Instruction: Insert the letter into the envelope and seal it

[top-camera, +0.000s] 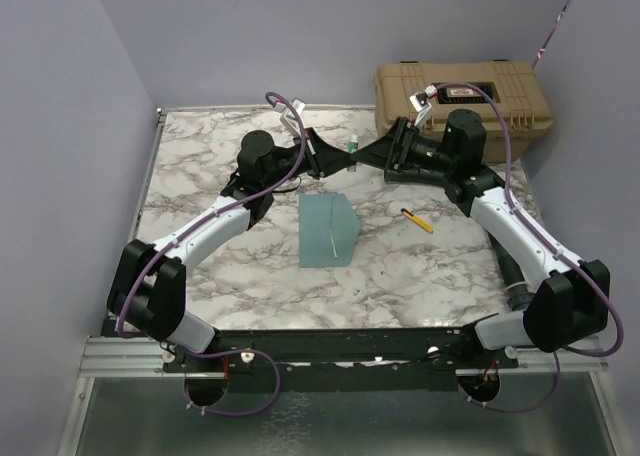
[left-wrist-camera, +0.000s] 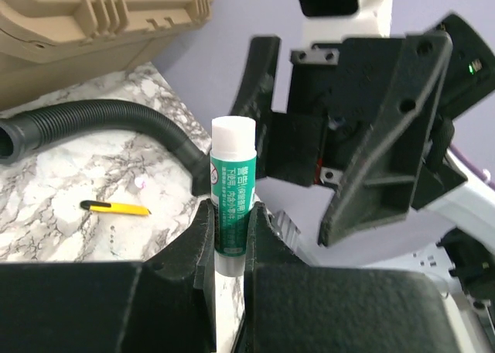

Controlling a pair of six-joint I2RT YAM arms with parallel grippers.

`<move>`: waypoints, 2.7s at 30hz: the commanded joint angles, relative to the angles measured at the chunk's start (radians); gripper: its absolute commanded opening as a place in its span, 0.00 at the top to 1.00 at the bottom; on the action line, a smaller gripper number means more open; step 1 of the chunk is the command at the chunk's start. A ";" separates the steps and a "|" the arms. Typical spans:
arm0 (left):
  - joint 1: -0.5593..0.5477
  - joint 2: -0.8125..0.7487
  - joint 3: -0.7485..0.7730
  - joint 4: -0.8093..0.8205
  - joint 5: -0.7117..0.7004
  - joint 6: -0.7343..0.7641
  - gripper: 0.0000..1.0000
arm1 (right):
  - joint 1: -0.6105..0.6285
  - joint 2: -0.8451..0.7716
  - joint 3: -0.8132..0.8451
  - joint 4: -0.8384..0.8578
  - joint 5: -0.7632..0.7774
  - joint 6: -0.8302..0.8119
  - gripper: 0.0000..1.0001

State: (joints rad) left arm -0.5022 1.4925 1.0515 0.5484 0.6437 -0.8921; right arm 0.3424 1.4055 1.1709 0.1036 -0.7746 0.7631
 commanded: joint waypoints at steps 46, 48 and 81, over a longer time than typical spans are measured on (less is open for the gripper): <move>0.051 -0.007 0.001 0.032 -0.127 -0.070 0.51 | 0.056 0.140 0.129 -0.076 -0.183 -0.277 1.00; 0.050 0.004 0.006 0.033 -0.102 -0.074 0.58 | 0.056 0.148 0.142 -0.099 -0.186 -0.293 1.00; 0.042 -0.116 0.020 -0.097 -0.392 -0.390 1.00 | 0.225 0.024 0.166 -0.093 0.461 -0.521 0.57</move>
State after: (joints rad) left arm -0.4595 1.4197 1.0416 0.4656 0.2810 -1.2694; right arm 0.5621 1.4025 1.2789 0.0383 -0.3573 0.2569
